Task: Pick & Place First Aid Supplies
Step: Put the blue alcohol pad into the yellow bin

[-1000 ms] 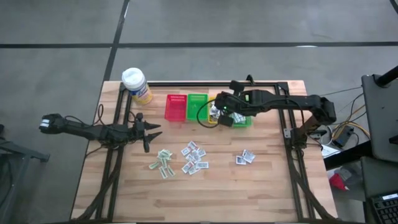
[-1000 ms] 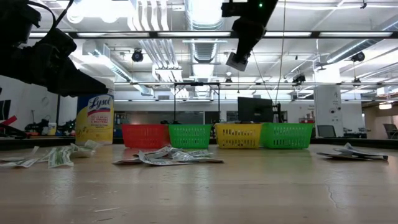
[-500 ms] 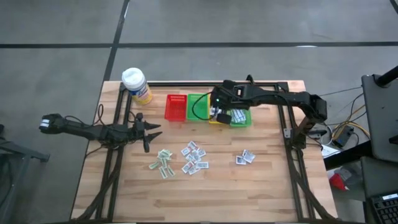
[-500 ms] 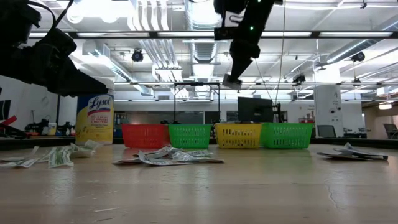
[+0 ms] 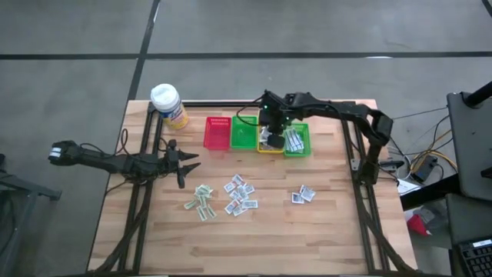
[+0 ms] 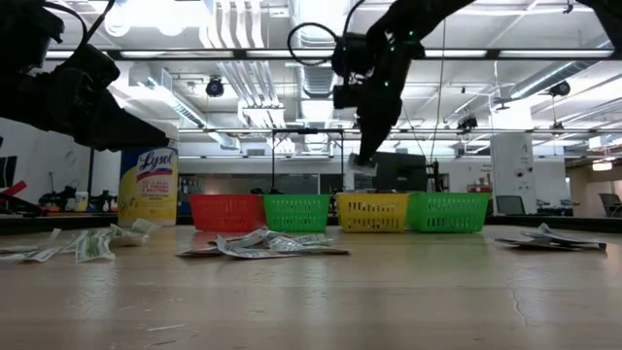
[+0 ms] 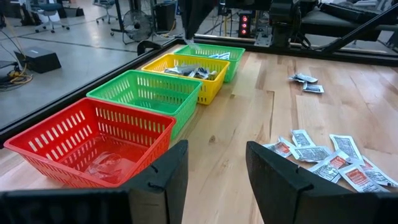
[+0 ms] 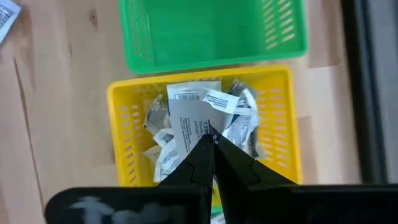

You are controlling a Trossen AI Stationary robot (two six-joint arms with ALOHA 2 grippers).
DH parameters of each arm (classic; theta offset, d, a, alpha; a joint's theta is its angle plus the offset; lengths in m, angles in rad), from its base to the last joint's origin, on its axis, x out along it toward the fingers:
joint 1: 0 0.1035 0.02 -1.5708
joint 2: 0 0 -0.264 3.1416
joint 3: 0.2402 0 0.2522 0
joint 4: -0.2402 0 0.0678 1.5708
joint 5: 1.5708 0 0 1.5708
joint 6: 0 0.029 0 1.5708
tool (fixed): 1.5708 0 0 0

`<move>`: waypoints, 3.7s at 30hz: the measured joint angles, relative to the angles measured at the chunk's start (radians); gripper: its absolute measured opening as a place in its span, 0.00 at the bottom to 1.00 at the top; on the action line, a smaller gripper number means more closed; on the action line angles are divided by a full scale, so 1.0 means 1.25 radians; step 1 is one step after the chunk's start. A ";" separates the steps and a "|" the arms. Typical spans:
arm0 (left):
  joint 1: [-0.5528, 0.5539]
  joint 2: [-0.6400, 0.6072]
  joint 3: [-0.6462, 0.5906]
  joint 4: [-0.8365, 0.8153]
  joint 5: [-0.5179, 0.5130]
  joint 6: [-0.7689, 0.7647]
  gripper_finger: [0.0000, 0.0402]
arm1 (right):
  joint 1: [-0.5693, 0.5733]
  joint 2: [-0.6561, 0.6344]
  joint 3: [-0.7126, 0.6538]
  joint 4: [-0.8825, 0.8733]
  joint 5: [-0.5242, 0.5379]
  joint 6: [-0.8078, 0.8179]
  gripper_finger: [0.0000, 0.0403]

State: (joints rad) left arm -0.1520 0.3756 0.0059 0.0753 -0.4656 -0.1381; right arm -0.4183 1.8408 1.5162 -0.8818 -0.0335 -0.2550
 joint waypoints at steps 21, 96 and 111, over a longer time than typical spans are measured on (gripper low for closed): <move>0.000 0.000 0.000 0.000 0.000 0.000 0.39 | -0.027 0.107 0.000 -0.005 -0.076 0.020 0.02; 0.000 0.000 0.000 -0.001 0.000 0.001 0.39 | 0.499 0.102 0.026 -0.345 -0.089 0.218 0.41; 0.000 0.000 0.000 -0.001 0.000 0.000 0.39 | 0.498 0.102 -0.150 -0.191 -0.069 0.207 0.37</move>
State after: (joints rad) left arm -0.1520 0.3758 0.0060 0.0746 -0.4659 -0.1385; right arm 0.2041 1.9682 1.3291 -1.1210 -0.1201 0.0035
